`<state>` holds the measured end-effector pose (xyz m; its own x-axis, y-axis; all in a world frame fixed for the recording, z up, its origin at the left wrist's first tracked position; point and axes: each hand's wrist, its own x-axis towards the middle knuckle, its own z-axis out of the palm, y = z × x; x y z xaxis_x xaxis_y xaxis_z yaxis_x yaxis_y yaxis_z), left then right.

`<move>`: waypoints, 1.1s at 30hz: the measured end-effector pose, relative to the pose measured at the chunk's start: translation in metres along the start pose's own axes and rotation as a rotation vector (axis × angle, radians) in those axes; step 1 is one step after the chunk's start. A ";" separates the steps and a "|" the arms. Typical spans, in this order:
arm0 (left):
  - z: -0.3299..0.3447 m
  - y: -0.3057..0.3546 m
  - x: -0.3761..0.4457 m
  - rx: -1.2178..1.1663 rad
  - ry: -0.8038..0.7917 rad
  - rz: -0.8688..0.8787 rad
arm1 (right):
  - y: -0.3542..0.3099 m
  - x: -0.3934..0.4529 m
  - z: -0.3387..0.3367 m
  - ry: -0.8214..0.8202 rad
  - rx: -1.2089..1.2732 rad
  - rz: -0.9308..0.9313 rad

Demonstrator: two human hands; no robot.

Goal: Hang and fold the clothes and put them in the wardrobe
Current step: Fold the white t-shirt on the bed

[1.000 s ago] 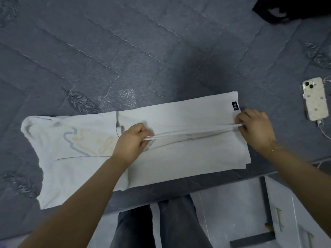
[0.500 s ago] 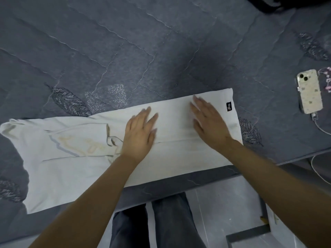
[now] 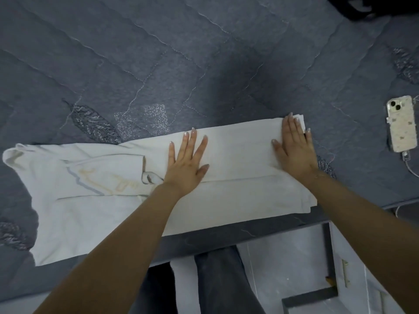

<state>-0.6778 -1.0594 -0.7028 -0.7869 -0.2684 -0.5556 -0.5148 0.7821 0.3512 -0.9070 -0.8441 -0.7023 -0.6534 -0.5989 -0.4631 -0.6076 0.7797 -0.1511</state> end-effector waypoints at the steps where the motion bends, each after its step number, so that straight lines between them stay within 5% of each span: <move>1: -0.012 -0.002 -0.004 -0.111 -0.002 0.033 | -0.007 -0.003 -0.004 0.036 0.007 0.009; 4: -0.049 -0.017 -0.033 -0.435 0.253 0.056 | -0.047 -0.019 -0.015 0.152 0.116 -0.056; 7: -0.060 -0.054 -0.071 -0.331 0.468 -0.064 | -0.114 -0.045 -0.011 0.131 0.260 -0.216; 11: -0.053 -0.122 -0.103 -0.269 0.353 -0.250 | -0.216 -0.076 0.014 -0.001 0.347 -0.348; 14: -0.047 -0.160 -0.114 -0.286 0.324 -0.189 | -0.277 -0.089 0.038 -0.017 0.373 -0.322; 20: -0.047 -0.175 -0.102 -0.203 0.436 -0.071 | -0.328 -0.101 0.072 0.039 0.611 0.048; 25: -0.057 -0.171 -0.076 -0.087 0.216 -0.015 | -0.331 -0.099 0.074 0.024 0.760 0.169; 29: -0.072 -0.171 -0.093 -0.499 0.230 0.053 | -0.319 -0.109 0.064 -0.034 0.894 0.165; 33: -0.088 -0.173 -0.145 -0.737 0.270 0.025 | -0.303 -0.121 0.046 0.086 0.741 -0.020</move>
<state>-0.5045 -1.2052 -0.6161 -0.8083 -0.4567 -0.3715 -0.5141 0.2399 0.8235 -0.6234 -0.9991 -0.6410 -0.6965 -0.6031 -0.3889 -0.1765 0.6692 -0.7218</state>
